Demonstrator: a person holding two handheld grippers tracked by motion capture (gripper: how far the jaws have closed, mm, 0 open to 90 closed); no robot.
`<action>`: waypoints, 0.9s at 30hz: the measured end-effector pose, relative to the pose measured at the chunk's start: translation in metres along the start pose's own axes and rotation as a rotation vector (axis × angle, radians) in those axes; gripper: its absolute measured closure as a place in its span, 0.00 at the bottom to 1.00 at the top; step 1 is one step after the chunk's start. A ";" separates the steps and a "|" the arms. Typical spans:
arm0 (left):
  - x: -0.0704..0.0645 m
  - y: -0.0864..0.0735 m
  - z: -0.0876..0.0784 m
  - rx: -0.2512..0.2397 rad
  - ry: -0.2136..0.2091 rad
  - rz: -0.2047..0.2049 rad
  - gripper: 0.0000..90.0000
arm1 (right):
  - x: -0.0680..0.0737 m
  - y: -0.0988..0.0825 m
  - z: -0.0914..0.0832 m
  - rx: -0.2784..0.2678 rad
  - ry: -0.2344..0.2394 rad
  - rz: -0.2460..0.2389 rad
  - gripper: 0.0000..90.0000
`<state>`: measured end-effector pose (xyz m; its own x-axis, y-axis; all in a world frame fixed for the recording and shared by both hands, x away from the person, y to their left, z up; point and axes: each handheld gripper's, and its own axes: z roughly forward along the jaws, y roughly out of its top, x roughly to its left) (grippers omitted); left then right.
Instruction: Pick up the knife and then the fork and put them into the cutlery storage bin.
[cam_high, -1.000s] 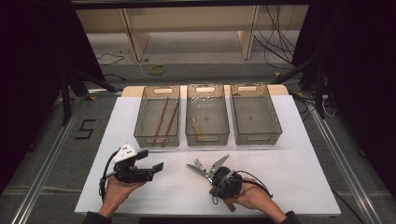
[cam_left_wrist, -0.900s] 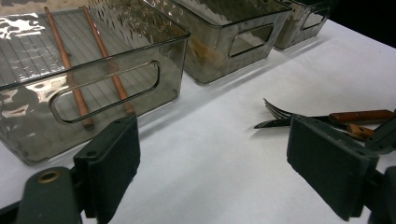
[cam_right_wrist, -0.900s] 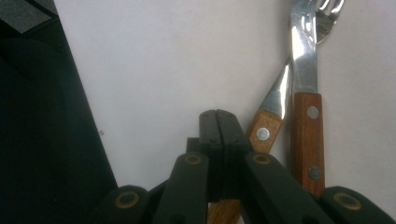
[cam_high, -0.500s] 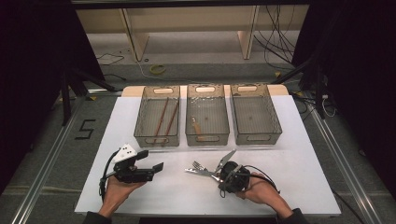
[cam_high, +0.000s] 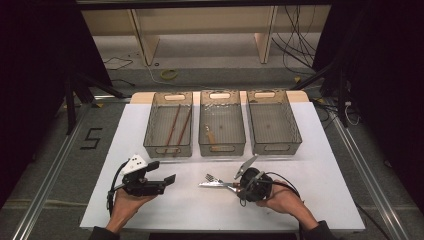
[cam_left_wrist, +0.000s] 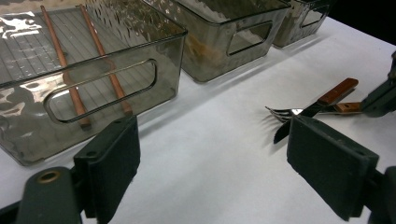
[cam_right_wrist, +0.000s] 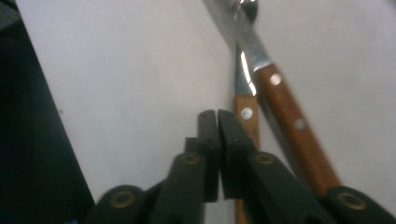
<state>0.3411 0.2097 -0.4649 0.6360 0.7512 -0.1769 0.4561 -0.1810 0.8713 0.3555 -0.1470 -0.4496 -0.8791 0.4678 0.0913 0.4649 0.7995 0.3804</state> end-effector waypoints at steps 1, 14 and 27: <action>0.000 0.000 0.000 0.002 0.000 0.002 0.19 | -0.001 0.001 -0.005 -0.012 -0.011 -0.007 0.91; 0.000 0.000 0.001 0.005 -0.002 -0.002 0.19 | -0.032 0.012 -0.011 -0.009 -0.086 0.014 0.57; 0.000 0.000 0.001 0.007 -0.001 -0.002 0.19 | -0.039 0.014 0.006 0.077 -0.063 -0.047 0.61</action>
<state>0.3417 0.2089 -0.4659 0.6355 0.7511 -0.1789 0.4616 -0.1838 0.8678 0.3970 -0.1522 -0.4537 -0.8929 0.4499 0.0164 0.4322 0.8466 0.3107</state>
